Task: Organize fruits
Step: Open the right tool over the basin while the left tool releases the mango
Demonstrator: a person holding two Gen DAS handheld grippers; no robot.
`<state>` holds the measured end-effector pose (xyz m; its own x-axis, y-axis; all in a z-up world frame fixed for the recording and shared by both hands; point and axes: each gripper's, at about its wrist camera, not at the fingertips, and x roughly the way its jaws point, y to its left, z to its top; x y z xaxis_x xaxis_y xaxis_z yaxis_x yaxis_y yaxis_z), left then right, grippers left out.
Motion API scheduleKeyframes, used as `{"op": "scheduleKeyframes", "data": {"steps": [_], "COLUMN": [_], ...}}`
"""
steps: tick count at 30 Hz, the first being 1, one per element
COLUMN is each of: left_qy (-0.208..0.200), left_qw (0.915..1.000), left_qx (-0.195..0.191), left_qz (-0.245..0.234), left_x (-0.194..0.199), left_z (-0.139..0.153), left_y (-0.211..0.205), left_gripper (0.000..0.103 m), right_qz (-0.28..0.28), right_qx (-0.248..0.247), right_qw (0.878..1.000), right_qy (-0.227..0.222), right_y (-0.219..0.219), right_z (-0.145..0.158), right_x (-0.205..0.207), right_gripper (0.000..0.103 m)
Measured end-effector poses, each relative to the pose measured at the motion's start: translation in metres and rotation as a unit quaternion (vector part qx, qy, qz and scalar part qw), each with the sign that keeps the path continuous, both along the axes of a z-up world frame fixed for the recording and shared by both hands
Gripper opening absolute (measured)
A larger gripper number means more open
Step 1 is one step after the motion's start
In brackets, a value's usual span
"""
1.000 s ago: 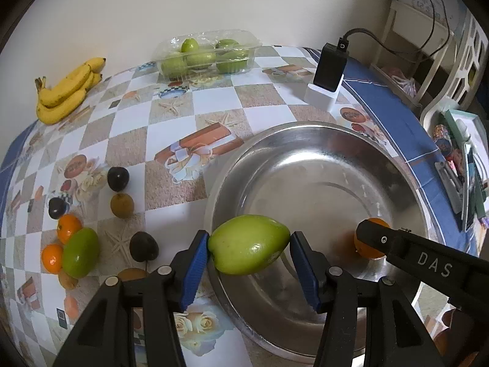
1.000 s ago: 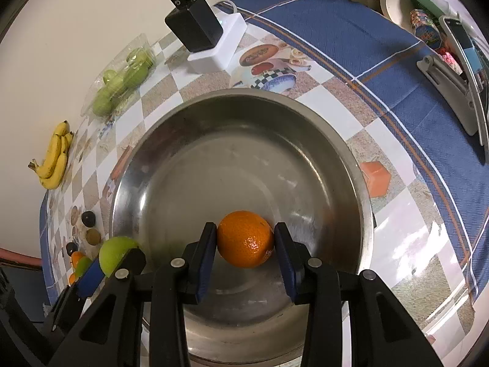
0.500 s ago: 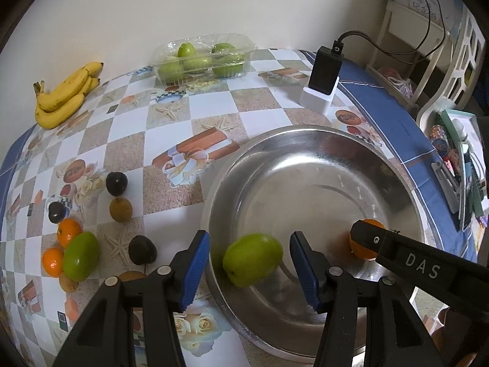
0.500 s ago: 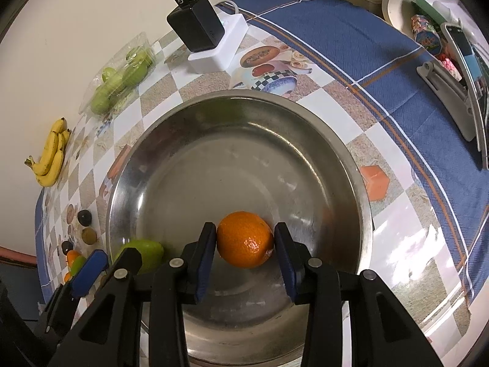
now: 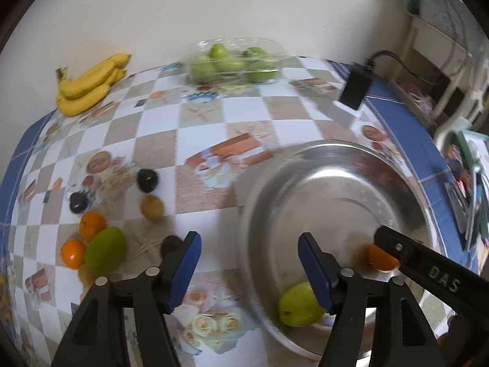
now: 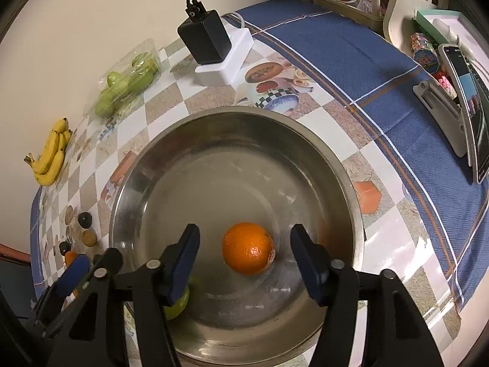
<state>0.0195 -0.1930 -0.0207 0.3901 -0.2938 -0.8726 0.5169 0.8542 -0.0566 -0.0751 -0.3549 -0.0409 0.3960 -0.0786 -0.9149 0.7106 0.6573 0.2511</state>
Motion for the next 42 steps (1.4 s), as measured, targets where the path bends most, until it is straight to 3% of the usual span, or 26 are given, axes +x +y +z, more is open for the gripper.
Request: {"op": "scheduleKeyframes", "data": {"steps": [4,6,10,12,23,42], "left_qy": [-0.003,-0.008,-0.022,-0.028,-0.072,-0.061], "left_qw": [0.9993,0.9984,0.9965,0.9959,0.9927,0.9875], "left_qx": [0.006,0.007,0.025,0.034,0.053,0.035], "left_qz": [0.037,0.056,0.077,0.079,0.080,0.141], "left_x": [0.009,0.014,0.020,0.022,0.024,0.057], "left_z": [0.000,0.001,0.001,0.000,0.009,0.027], "left_y": [0.012,0.019,0.029,0.032,0.046,0.123], "left_gripper": [0.087,0.103,0.103,0.103,0.103,0.103], "right_qz": [0.010,0.014,0.019,0.019,0.043,0.110], "right_qx": [-0.006,-0.014,-0.027,-0.030,-0.051,-0.028], "right_qw": [1.000,1.000,0.999,0.999,0.998,0.992], "right_qy": [0.007,0.011,0.018,0.024,0.014,-0.054], "right_y": [0.004,0.006,0.007,0.008,0.016,0.063], "right_z": [0.000,0.000,0.001,0.000,0.005,0.036], "right_x": [0.003,0.005,0.007,0.007,0.013,0.040], "right_gripper": [0.069,0.089,0.090,0.097,0.097,0.098]}}
